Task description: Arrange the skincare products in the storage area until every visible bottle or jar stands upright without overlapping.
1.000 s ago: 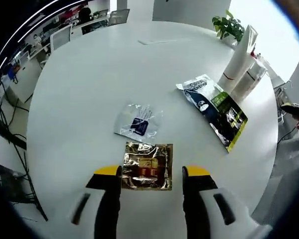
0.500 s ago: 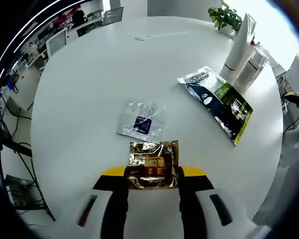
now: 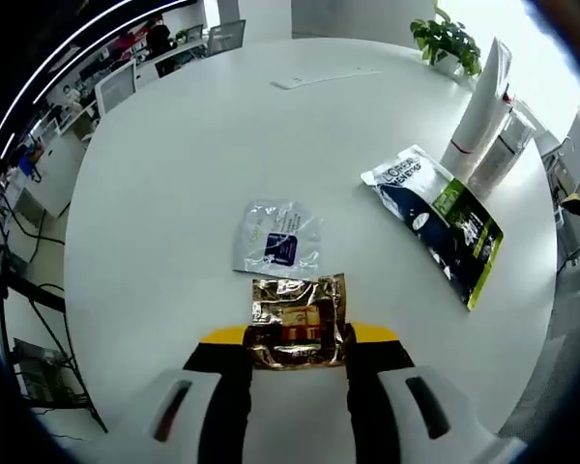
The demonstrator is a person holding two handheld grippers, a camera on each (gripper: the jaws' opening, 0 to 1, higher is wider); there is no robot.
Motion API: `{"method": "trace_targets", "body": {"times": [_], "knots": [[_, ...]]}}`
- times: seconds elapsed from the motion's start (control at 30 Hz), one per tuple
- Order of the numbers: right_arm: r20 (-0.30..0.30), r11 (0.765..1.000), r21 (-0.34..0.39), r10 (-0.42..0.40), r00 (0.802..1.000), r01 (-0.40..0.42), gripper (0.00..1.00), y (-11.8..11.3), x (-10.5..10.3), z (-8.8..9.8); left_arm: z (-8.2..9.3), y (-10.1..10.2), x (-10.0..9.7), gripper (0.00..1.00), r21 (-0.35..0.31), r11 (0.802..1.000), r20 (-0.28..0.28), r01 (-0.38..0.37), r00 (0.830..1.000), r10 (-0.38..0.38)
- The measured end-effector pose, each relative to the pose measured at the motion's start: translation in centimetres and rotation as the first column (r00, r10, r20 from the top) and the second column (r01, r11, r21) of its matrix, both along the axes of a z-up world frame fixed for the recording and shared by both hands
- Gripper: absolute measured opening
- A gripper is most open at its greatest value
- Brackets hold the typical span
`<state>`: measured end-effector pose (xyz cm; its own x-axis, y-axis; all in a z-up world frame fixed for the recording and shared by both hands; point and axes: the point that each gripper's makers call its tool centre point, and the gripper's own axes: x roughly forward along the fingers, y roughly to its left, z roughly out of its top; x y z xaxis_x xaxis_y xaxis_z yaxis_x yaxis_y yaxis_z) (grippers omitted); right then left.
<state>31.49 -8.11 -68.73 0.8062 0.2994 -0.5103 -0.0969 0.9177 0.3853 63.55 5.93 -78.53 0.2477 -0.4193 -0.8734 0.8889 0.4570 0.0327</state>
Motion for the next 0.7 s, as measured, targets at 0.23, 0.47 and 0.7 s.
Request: {"method": "trace_targets", "body": {"times": [0.23, 0.47, 0.7], "knots": [[0.0, 1.0, 0.0, -0.004, 1.0, 0.004, 0.99, -0.1, 0.0, 0.0, 1.4, -2.2, 1.3, 0.36, 0.092, 0.97, 0.088, 0.227, 0.968, -0.235], [0.004, 1.0, -0.001, -0.004, 1.0, 0.004, 0.99, -0.1, 0.0, 0.1, 2.4, -3.0, 0.6, 0.36, 0.128, 0.907, 0.072, 0.402, 0.908, -0.413], [0.004, 1.0, 0.001, -0.005, 1.0, 0.005, 0.99, -0.1, 0.0, 0.0, 1.9, -2.5, -0.7, 0.35, 0.18, 0.836, 0.043, 0.518, 0.845, -0.533]]}}
